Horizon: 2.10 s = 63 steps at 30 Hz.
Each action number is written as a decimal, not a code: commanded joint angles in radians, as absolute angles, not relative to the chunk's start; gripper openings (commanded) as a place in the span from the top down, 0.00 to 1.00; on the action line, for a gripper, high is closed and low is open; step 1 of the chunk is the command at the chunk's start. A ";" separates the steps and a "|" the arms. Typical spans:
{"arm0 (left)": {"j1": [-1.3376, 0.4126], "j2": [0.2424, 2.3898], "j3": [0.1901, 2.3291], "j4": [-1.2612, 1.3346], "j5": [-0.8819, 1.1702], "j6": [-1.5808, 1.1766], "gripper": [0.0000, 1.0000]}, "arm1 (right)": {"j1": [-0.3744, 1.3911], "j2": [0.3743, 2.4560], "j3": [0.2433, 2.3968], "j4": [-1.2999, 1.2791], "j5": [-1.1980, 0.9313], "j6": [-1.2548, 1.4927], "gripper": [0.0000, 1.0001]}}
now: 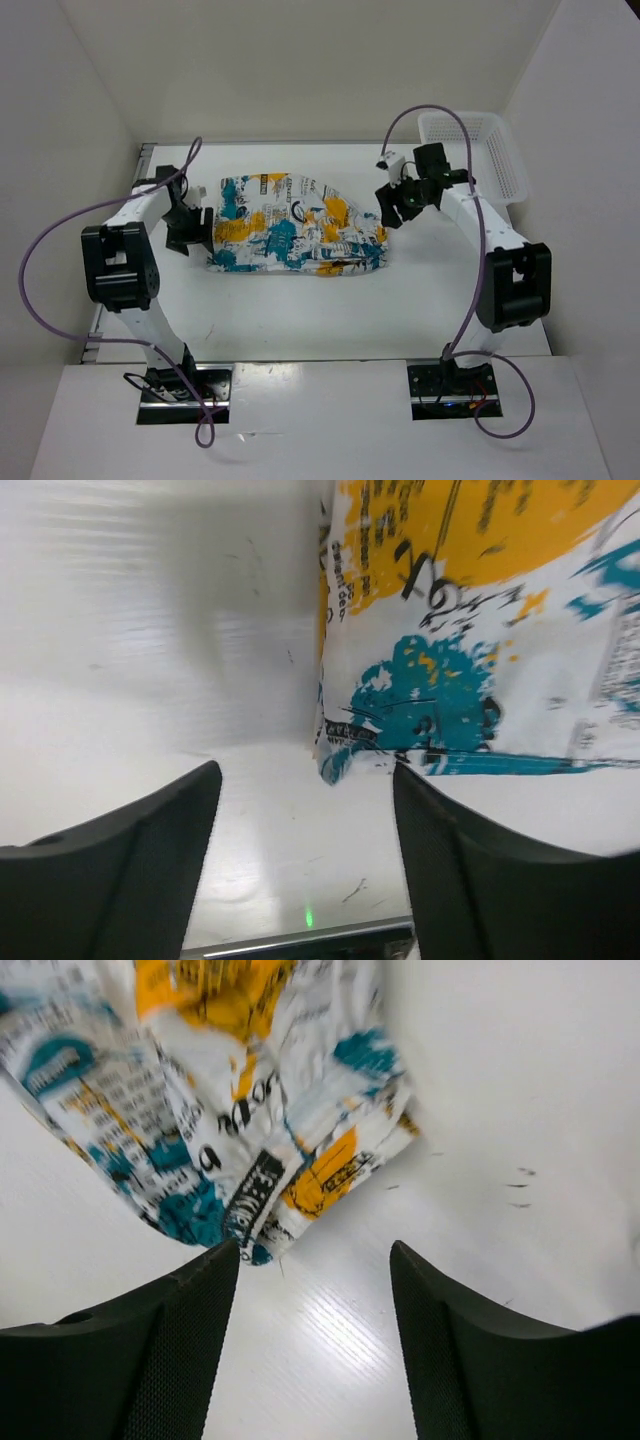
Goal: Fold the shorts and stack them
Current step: Fold the shorts
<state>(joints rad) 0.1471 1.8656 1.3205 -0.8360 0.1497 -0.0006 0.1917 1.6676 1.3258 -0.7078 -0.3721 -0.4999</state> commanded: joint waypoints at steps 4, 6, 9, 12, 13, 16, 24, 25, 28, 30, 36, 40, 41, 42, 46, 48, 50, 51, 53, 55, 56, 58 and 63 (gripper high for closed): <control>0.152 1.704 1.480 -0.853 0.135 0.000 0.15 | 0.222 1.575 1.405 -0.562 -0.405 -0.257 0.60; 0.129 1.704 1.569 -0.885 0.199 0.000 0.15 | 0.242 1.612 1.405 -0.514 -0.396 -0.236 0.79; 0.015 1.745 1.647 -0.908 0.307 0.000 0.19 | 0.270 1.698 1.416 -0.463 -0.370 -0.183 0.90; -0.142 1.839 1.637 -0.908 0.388 0.000 0.24 | 0.282 1.797 1.425 -0.416 -0.357 -0.173 0.93; -0.178 1.864 1.625 -0.908 0.432 0.000 0.25 | 0.282 1.822 1.425 -0.407 -0.357 -0.173 0.93; -0.283 1.933 1.614 -0.838 0.445 0.000 0.25 | 0.282 1.897 1.425 -0.384 -0.327 -0.149 0.97; -0.463 2.092 1.641 -0.719 0.394 0.000 0.25 | 0.282 2.041 1.437 -0.322 -0.237 -0.049 1.00; -0.481 2.106 1.625 -0.706 0.394 0.000 0.25 | 0.282 2.052 1.448 -0.322 -0.215 -0.040 1.00; -0.521 2.102 1.547 -0.670 0.368 0.000 0.25 | 0.282 2.078 1.492 -0.296 -0.126 -0.017 1.00; -0.531 2.088 1.499 -0.661 0.328 0.000 0.25 | 0.282 2.100 1.523 -0.287 -0.092 -0.005 1.00; -0.540 2.114 1.399 -0.609 0.302 0.000 0.25 | 0.282 2.112 1.600 -0.278 -0.070 -0.035 1.00; -0.540 2.105 1.434 -0.609 0.330 0.000 0.23 | 0.282 1.990 1.634 -0.350 -0.237 -0.113 1.00; -0.540 2.105 1.445 -0.609 0.340 0.000 0.23 | 0.282 1.962 1.634 -0.366 -0.268 -0.114 1.00; -0.540 2.094 1.459 -0.623 0.356 0.000 0.23 | 0.282 1.932 1.602 -0.397 -0.300 -0.141 1.00; -0.529 2.027 1.551 -0.666 0.379 0.000 0.20 | 0.342 1.804 1.485 -0.452 -0.386 -0.208 1.00; -0.520 1.976 1.587 -0.701 0.379 0.000 0.17 | 0.406 1.757 1.410 -0.477 -0.387 -0.244 1.00; -0.488 1.930 1.612 -0.724 0.390 0.000 0.16 | 0.449 1.721 1.353 -0.491 -0.387 -0.272 1.00; -0.477 1.915 1.612 -0.738 0.390 0.000 0.16 | 0.469 1.712 1.338 -0.491 -0.374 -0.281 1.00; -0.451 1.869 1.582 -0.738 0.373 0.000 0.16 | 0.511 1.698 1.309 -0.491 -0.358 -0.281 1.00; -0.402 1.839 1.488 -0.718 0.325 0.000 0.16 | 0.520 1.698 1.270 -0.480 -0.345 -0.281 1.00; -0.385 1.829 1.458 -0.704 0.304 0.000 0.16 | 0.520 1.698 1.260 -0.480 -0.327 -0.281 1.00; -0.327 1.815 1.378 -0.693 0.252 0.000 0.16 | 0.520 1.712 1.238 -0.453 -0.304 -0.281 1.00; -0.180 1.784 1.304 -0.661 0.270 0.000 0.16 | 0.520 1.726 1.149 -0.453 -0.284 -0.285 1.00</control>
<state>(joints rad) -0.2489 1.8278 1.3289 -0.7036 0.2680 -0.0036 0.5171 1.7161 1.1950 -0.4294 -0.3115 -0.2676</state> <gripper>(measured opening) 0.838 0.001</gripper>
